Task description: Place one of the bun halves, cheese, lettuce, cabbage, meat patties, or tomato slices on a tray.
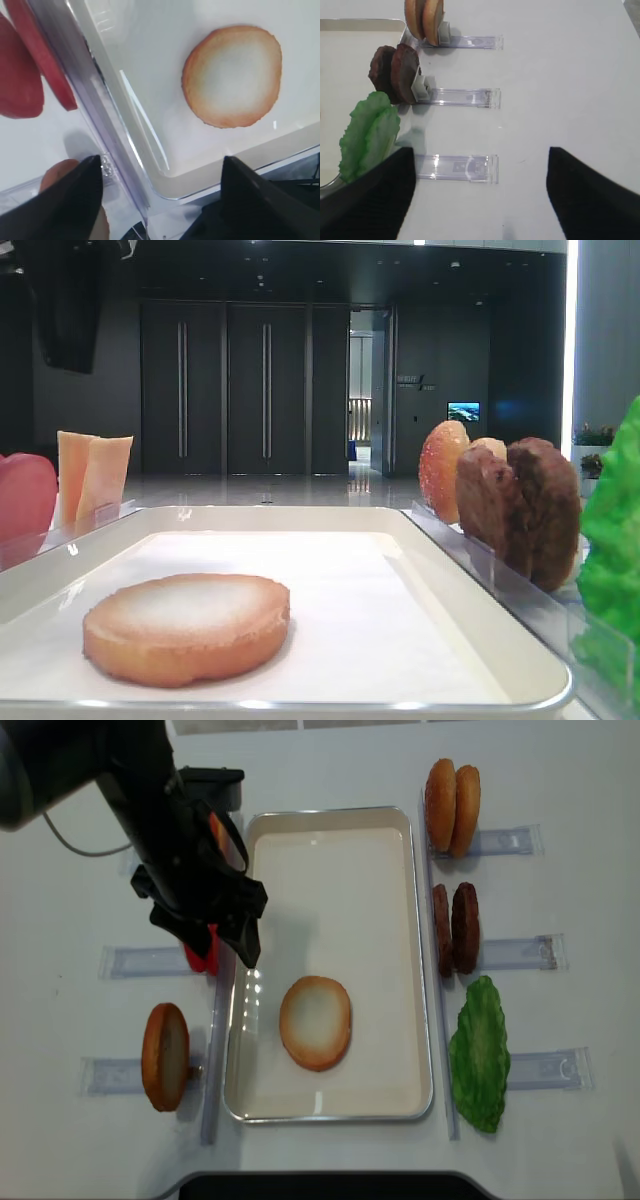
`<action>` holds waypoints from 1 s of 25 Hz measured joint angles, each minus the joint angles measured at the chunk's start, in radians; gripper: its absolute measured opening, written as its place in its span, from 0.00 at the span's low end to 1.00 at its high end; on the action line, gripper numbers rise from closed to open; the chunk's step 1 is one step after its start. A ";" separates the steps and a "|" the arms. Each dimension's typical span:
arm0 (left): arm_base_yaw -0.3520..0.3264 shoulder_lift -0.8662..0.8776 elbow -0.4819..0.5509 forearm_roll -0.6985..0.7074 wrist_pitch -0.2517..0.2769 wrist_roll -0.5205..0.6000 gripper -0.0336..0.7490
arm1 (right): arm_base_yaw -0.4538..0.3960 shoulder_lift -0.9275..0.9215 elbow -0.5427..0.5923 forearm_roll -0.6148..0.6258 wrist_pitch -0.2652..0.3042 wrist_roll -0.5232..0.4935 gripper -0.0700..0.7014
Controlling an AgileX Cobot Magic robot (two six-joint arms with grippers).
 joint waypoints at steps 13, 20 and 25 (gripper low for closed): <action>0.315 -0.152 0.000 0.155 0.006 0.044 0.73 | 0.000 0.000 0.000 0.008 0.000 0.000 0.76; 0.451 -0.233 0.000 0.173 0.010 0.082 0.73 | 0.000 0.000 0.000 0.008 0.000 0.000 0.76; 0.466 -0.359 0.029 0.171 0.011 0.083 0.73 | 0.000 0.000 0.000 0.008 0.000 0.000 0.76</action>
